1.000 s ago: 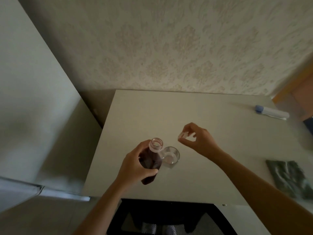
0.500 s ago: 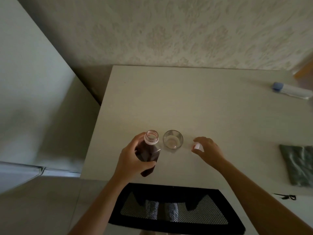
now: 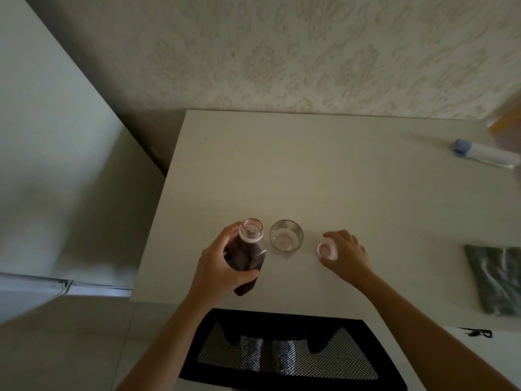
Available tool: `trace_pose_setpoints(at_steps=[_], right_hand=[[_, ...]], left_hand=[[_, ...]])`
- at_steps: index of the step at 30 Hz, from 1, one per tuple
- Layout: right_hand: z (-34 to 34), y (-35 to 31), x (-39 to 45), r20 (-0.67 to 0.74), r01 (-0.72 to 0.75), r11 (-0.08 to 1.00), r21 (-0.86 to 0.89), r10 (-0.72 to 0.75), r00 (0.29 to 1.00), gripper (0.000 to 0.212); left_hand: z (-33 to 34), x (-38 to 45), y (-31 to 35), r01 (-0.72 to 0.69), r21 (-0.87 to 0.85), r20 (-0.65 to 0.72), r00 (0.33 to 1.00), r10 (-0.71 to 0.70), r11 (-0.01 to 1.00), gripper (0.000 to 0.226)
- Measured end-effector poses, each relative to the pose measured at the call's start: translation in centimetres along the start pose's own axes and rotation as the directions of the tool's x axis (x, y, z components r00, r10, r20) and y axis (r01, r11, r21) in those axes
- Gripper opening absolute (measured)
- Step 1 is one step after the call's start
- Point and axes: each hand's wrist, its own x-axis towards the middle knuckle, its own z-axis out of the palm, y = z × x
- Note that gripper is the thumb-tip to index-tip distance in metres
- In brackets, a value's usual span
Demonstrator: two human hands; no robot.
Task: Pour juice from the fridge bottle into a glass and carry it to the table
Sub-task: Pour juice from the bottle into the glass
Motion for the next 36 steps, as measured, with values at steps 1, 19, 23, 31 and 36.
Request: trace_pose_setpoints(at_steps=[1,19,23,31,36], right_hand=[[-0.3,-0.7,0.0,-0.032,0.03,0.999,0.032,-0.029,0.999,0.057],[1.3,-6.8,1.4,0.049,0.294,0.955,-0.043,-0.292,0.955,0.098],[0.9,-7.5,1.3,0.045,0.306,0.951,-0.046,-0.304,0.952,0.089],[-2.3,-9.4,0.4,0.001,0.363,0.908,-0.211,-0.371,0.929,0.087],[-6.4,-12.0,-0.7,-0.088,0.35,0.902,-0.252,-0.382,0.92,0.087]], left_hand=[[-0.1,0.0,0.0,-0.001,-0.002,-0.003,1.0,0.001,1.0,0.086],[-1.5,-0.8,-1.0,0.028,0.035,-0.06,0.998,-0.026,0.999,0.086],[-1.8,-0.8,-0.8,0.011,0.05,-0.08,0.997,-0.007,0.999,0.084],[-3.6,0.4,1.4,-0.097,0.277,-0.079,0.989,0.123,0.956,0.086],[-6.4,1.9,4.5,-0.202,0.466,0.049,0.978,0.203,0.862,0.088]])
